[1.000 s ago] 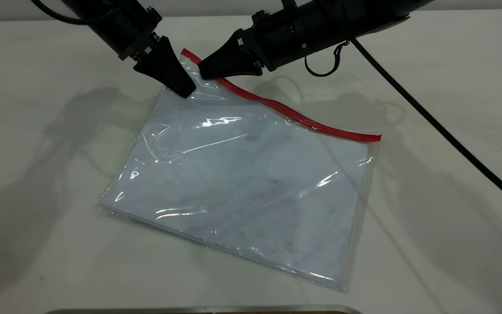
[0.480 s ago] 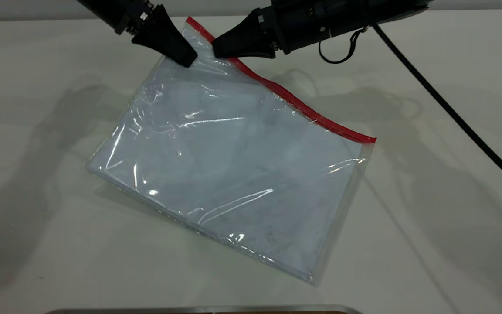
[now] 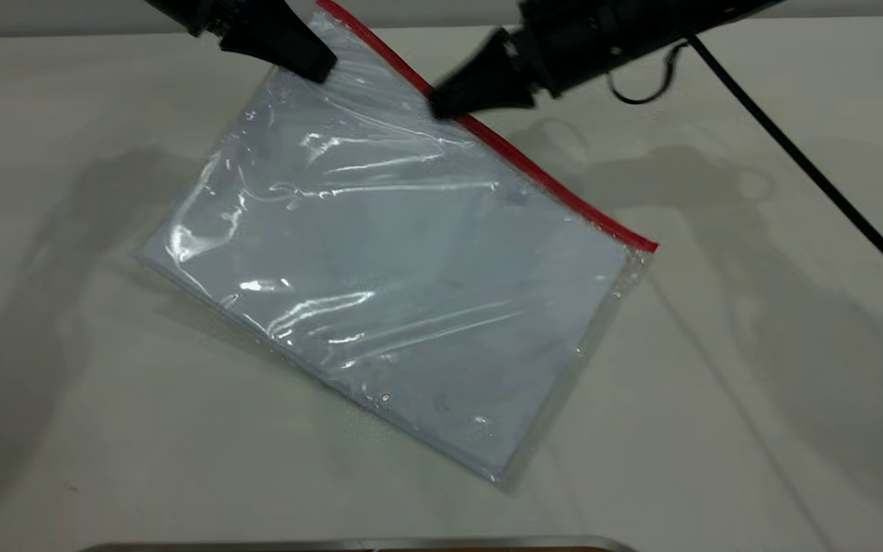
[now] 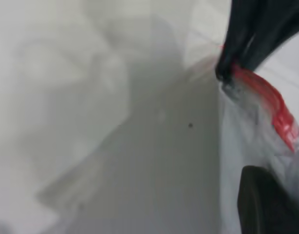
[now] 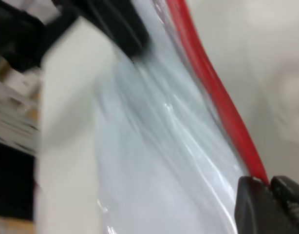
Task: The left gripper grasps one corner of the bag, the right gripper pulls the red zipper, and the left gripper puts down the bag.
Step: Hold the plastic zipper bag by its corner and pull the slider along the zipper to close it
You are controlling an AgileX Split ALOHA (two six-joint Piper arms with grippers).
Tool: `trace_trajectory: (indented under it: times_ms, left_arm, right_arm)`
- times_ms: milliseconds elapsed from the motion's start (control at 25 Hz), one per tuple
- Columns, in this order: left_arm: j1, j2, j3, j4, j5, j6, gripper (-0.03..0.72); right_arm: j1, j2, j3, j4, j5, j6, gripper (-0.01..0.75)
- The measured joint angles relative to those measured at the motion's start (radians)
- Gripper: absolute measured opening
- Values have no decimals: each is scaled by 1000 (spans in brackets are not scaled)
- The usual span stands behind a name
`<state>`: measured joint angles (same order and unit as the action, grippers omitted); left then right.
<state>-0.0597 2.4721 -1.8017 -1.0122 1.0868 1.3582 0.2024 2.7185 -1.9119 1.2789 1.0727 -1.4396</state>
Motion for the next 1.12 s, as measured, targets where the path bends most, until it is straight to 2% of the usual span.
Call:
trace_trajectory:
  times_ms: [200,560,840,960,1120]
  left_arm:
    - [44,-11,0,-24,-1,24,51]
    - [45,-16,0,-26,-2,31,51]
    - [47,-16,0,-26,-6,31,51]
    - [49,-18,0,-29,-15,31,51]
    - [57,-19,0,-26,-32,30,51]
  right_arm:
    - [-64,10,4,-178,-23,66,34]
    - [-120,10,4,-468,29,236,38]
    - [-122,10,-22,-500,16,249,57]
    - [-123,13,-86,-515,9,260,116]
    - [-127,19,-224,-465,13,297,289]
